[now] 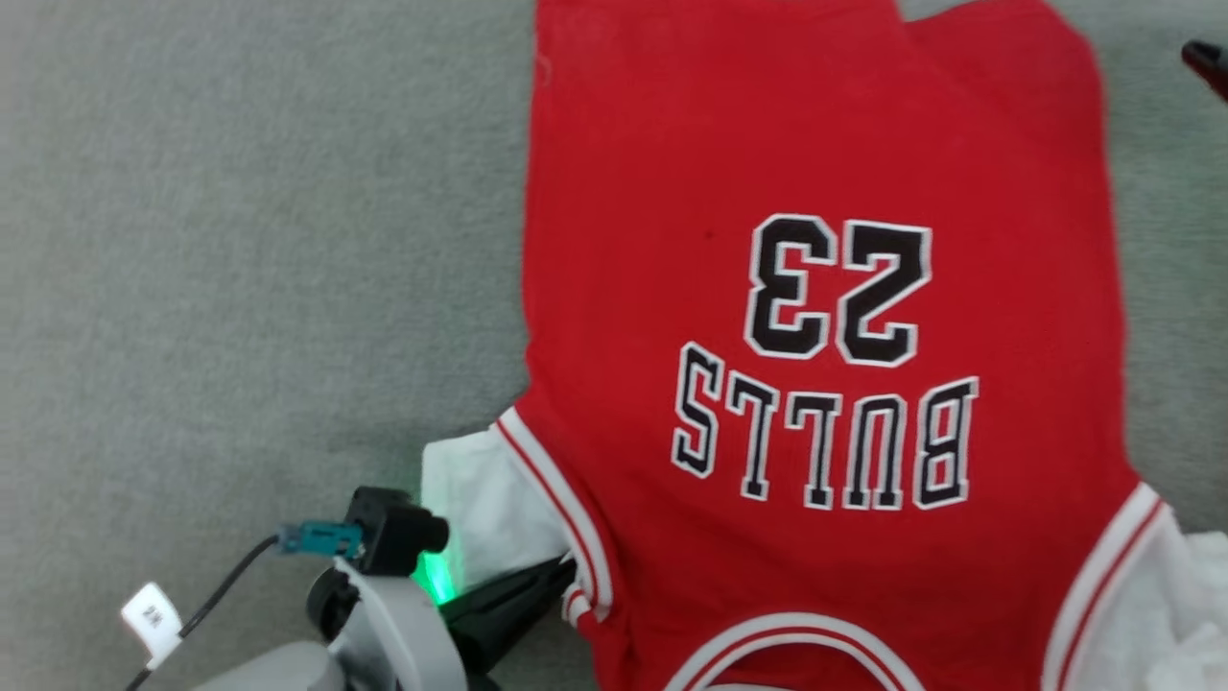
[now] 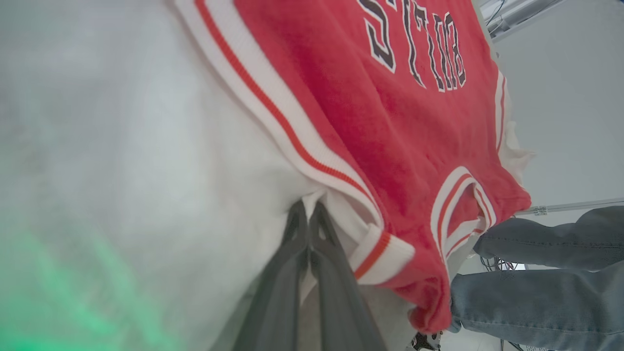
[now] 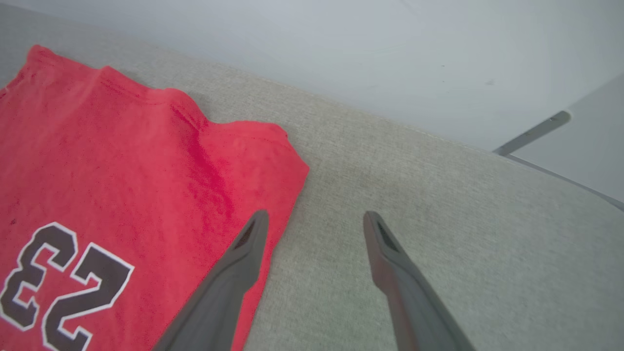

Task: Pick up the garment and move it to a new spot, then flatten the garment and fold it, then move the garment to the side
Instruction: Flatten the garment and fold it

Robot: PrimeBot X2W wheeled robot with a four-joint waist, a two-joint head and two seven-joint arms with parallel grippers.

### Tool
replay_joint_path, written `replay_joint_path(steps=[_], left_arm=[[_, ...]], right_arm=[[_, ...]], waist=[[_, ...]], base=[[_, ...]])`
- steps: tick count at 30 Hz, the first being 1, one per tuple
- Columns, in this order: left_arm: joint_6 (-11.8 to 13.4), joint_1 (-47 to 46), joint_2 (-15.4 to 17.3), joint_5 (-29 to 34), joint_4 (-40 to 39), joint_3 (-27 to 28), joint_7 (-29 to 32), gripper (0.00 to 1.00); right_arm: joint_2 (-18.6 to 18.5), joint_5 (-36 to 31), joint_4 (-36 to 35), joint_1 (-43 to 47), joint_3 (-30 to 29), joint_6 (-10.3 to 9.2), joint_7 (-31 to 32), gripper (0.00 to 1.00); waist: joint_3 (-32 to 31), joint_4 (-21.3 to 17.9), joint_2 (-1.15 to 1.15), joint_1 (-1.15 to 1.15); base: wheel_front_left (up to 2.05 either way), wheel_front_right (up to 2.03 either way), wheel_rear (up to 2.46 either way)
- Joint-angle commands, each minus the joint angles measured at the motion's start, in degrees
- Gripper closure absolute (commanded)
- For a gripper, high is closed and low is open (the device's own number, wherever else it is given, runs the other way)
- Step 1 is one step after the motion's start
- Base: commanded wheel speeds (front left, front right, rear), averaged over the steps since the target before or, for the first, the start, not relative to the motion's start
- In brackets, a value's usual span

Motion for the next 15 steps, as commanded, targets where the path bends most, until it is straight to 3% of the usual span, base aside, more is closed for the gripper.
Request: replay_joint_path(steps=[1,6,15], left_arm=[[0.5,-1.5,-2.2,0.3,2.5,-0.2,0.6,1.0],[0.0,-2.6,-4.0,0.8,4.4,-0.1,0.3,1.0],[-0.8,-2.9,-5.0,0.7,6.9,-0.3,-0.6,1.0]], right_arm=[[1.0,-1.5,3.6,-2.4,0.7,-0.04,0.4,0.0],[2.5,-5.0,14.2,-7.9,3.5,-0.04,1.7,0.0],[3.9,-2.7,23.4,-8.8,7.6,-0.01,6.0,0.0]], waist=[[4.1,4.3,0.0,0.0],[6.2,7.2,0.0,0.0],[7.6,8.9,0.0,0.0]], base=[[0.0,0.0,0.0],[0.0,0.0,0.0],[0.0,0.0,0.0]])
